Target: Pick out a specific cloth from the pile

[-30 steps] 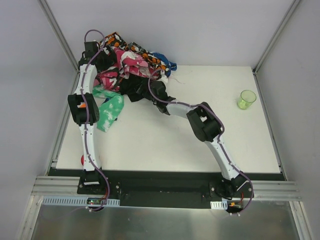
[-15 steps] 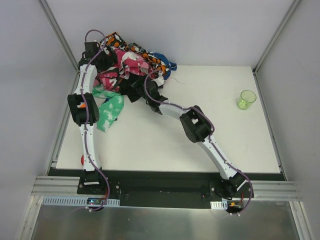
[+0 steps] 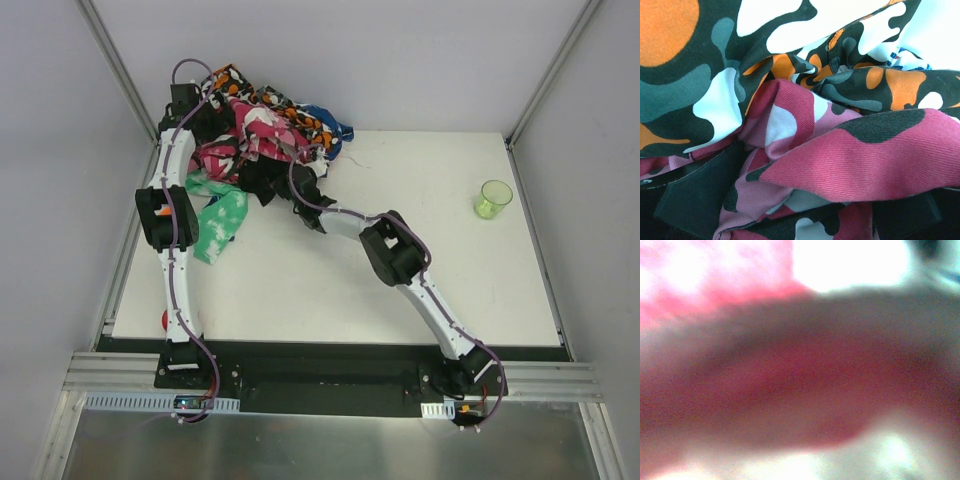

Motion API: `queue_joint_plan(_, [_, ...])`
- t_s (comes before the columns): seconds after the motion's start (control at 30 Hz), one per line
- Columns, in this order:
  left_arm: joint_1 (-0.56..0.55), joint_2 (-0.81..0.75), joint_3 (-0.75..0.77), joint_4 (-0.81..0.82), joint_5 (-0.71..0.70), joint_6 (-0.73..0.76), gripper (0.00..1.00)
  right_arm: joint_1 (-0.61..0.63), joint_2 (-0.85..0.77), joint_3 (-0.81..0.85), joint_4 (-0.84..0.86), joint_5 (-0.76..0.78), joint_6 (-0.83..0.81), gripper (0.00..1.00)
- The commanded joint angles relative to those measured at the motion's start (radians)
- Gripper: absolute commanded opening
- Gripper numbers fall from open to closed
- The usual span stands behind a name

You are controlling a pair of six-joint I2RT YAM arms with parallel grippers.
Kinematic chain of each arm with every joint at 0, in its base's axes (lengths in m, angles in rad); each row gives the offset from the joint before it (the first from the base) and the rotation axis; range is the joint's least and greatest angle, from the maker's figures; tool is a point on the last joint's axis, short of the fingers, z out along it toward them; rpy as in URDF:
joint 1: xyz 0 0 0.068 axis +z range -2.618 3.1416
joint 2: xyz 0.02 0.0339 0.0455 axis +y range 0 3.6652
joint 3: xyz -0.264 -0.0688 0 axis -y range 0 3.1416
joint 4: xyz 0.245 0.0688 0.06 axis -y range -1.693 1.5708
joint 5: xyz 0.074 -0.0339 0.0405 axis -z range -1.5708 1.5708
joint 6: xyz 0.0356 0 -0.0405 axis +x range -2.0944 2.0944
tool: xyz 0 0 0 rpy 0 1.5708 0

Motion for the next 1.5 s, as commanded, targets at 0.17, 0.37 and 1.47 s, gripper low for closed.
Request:
queue_joint_plan(0.17, [-0.007,-0.047,-0.084,-0.123,-0.211,0.011,0.99,0.017,-0.587,-0.823,0.435,-0.141,-0.196,0.0])
queue_joint_plan(0.37, [-0.01,-0.085,-0.135,-0.125,-0.22,-0.001,0.99,0.017,-0.99,-1.32,0.577,-0.13,-0.365,0.0])
queue_joint_plan(1.47, [-0.54,-1.17,-1.174,-0.123,-0.608,0.091,0.99,-0.149,-1.958,-1.428,-0.471,0.196,-0.77,0.01])
